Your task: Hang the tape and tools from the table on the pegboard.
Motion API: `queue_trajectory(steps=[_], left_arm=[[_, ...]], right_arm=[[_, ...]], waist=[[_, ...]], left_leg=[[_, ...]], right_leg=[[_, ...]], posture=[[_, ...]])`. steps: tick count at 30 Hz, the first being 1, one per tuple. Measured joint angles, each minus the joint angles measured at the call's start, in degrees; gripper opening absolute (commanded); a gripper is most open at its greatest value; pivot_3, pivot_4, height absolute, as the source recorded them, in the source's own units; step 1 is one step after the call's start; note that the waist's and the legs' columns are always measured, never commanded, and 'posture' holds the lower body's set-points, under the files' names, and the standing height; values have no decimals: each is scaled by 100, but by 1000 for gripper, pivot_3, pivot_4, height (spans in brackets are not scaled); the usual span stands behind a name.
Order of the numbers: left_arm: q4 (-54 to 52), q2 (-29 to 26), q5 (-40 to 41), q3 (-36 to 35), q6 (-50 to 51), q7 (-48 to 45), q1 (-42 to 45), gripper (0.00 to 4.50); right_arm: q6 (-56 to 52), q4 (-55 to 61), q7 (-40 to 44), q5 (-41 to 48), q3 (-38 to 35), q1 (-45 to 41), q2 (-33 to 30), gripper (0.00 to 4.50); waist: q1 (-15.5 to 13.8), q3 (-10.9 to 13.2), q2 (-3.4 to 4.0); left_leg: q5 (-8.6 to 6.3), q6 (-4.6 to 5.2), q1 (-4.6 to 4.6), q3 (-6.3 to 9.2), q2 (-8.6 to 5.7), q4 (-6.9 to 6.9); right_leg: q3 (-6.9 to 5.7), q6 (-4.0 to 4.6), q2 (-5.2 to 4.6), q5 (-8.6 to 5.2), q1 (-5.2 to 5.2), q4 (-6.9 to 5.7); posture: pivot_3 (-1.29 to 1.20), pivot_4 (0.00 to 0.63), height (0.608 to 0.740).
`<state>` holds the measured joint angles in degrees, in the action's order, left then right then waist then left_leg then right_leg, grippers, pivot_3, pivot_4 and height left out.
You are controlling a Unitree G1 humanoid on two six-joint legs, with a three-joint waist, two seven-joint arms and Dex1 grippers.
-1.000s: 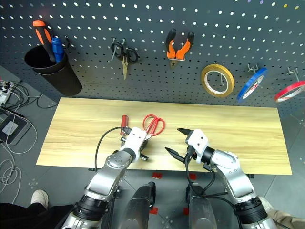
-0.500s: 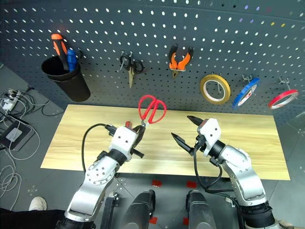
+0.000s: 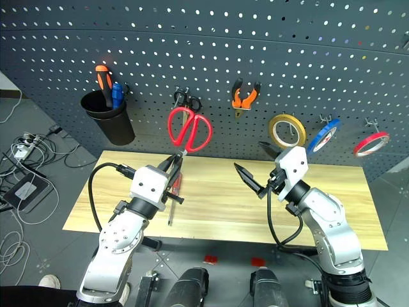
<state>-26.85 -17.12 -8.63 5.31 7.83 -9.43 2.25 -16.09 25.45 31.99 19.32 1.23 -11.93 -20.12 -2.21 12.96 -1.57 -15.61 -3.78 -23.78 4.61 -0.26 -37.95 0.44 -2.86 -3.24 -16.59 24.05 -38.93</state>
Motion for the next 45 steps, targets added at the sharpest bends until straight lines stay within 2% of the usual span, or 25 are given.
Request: queue_trajectory(steps=[6,19,45], left_arm=[[87,188,-21,-128,7,139,252,302],[969,405,118,-332,243,140,913,302],[869,542,203,-345,418,88,900,302]], right_arm=[[91,-153,-14,-17,0,-11,32,4500],[128,-192,-134,-16,-3,-55,45,4500],[2,-110,-323,-16,49,-58,88,4500]], waist=[[-69,-43,-6],[-72,-55,-5],[-71,-56,-4]], left_leg=[[-1,3,2,-3,-4,-4],[-2,6,6,-2,-5,-12],[-3,8,8,-3,-5,-15]], right_leg=[[4,0,0,0,-1,-3],[5,1,1,0,-3,-8],[8,1,1,1,-4,-13]], posture=[[143,162,740],[139,172,740],[142,188,740]])
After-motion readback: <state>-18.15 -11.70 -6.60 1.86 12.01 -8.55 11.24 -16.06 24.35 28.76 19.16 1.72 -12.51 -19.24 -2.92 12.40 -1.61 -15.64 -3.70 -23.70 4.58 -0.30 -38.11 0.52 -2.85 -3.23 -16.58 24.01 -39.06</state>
